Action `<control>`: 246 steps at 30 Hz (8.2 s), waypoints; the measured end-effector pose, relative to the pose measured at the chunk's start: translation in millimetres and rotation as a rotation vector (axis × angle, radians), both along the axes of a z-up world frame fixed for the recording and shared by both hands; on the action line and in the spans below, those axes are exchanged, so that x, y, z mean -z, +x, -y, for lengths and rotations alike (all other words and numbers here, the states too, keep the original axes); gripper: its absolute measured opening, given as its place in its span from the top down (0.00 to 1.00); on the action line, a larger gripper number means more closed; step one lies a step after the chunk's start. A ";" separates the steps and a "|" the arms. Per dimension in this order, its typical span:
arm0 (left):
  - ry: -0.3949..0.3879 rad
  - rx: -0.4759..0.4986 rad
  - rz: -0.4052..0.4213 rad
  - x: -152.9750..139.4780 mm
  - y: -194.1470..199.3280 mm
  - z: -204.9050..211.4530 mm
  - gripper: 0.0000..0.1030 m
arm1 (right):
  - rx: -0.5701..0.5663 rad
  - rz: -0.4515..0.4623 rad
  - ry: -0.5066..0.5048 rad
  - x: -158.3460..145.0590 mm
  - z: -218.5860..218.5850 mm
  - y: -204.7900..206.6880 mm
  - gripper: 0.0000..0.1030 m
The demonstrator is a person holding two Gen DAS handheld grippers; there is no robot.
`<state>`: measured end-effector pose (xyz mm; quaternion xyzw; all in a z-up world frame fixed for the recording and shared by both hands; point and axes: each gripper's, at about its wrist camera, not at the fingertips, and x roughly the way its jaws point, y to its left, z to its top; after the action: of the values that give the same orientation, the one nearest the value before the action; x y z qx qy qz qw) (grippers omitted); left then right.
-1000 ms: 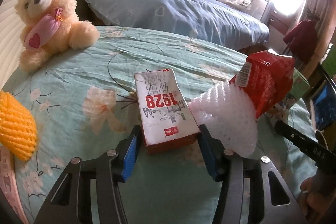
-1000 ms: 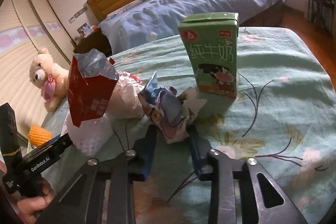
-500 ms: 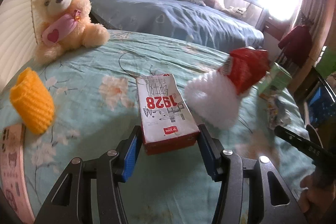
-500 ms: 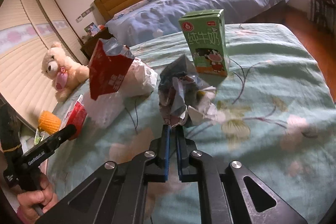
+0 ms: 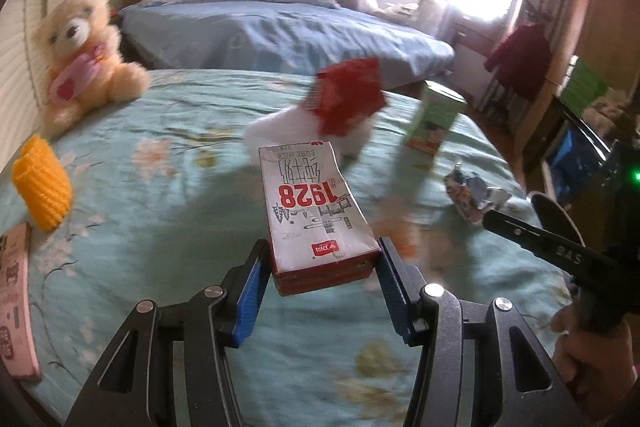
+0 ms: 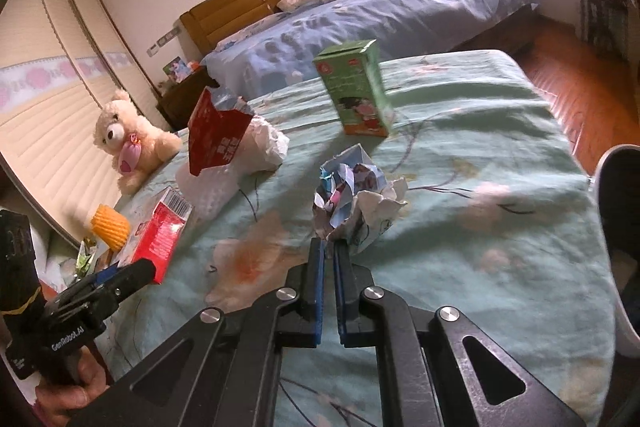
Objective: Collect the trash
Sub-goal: 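Carry the printed box and crumpled wrapper over the trash bin with both grippers, then open both grippers to drop the box and wrapper into the bin, then move both open grippers back over the bed toward the foam sleeve and carton, then grasp the white foam net sleeve with the left gripper while the right grasps the green milk carton, then carry the white foam sleeve and green carton over the trash bin with both grippers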
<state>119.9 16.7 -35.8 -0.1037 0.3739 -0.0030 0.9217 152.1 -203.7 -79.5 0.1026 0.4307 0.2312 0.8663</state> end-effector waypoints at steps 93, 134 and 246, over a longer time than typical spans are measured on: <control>0.084 0.632 -0.066 38.7 144.8 291.0 0.50 | 0.493 0.002 0.017 -1.1 260.5 -22.4 0.96; -0.010 0.504 -0.049 25.2 94.0 227.6 0.39 | 0.471 0.005 0.073 -13.4 237.0 -16.9 0.38; -0.070 0.254 -0.009 10.8 57.2 82.4 0.81 | 0.117 0.055 0.065 -16.5 95.3 6.0 0.54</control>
<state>177.1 -65.8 -46.6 -0.0875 0.3877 -0.1323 0.9080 158.1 -299.0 -63.0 0.1495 0.3922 0.1967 0.8861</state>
